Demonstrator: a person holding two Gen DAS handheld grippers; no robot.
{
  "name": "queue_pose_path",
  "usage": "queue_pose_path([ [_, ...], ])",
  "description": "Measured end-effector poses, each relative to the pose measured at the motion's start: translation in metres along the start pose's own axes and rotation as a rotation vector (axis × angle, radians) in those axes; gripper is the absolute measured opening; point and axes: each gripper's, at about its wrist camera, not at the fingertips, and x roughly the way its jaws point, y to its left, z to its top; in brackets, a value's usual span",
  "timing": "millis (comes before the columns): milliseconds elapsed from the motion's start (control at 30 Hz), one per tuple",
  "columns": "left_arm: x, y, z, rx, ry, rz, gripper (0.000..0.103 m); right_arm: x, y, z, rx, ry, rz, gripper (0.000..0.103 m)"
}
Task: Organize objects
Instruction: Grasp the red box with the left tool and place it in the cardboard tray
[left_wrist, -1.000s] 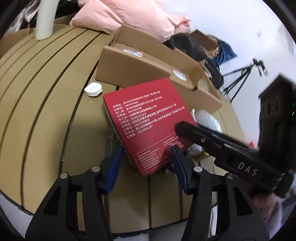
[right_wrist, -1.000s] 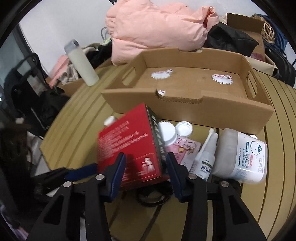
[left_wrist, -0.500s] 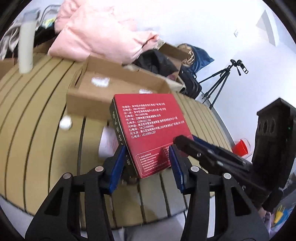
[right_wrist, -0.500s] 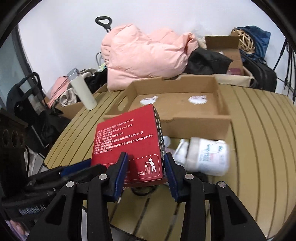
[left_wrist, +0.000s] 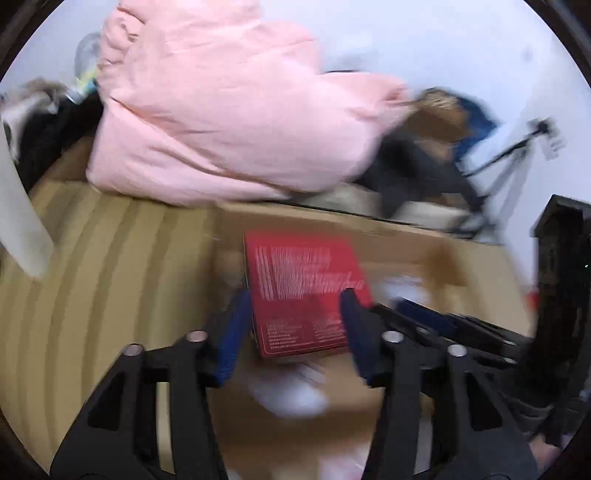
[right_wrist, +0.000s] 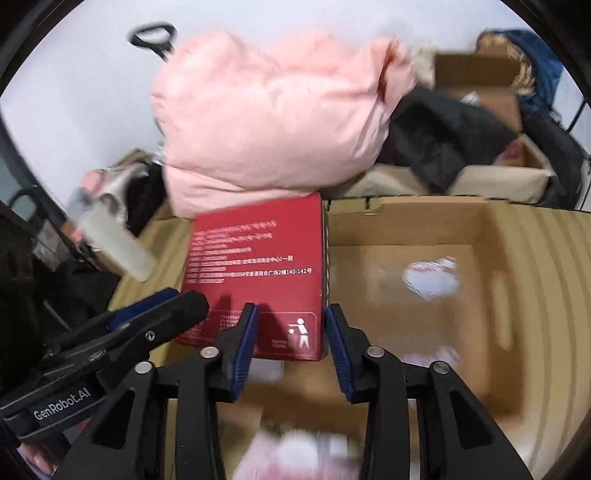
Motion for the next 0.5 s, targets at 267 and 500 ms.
queue_pose_path([
  [267, -0.045, -0.021, -0.036, 0.207, -0.173, 0.083, 0.092, 0.042, -0.019, -0.002, 0.102, 0.073, 0.042, 0.039],
  [500, -0.114, -0.047, -0.062, 0.274, -0.160, 0.140, 0.093, -0.062, -0.021, -0.016, -0.013, -0.072, 0.105, 0.085],
])
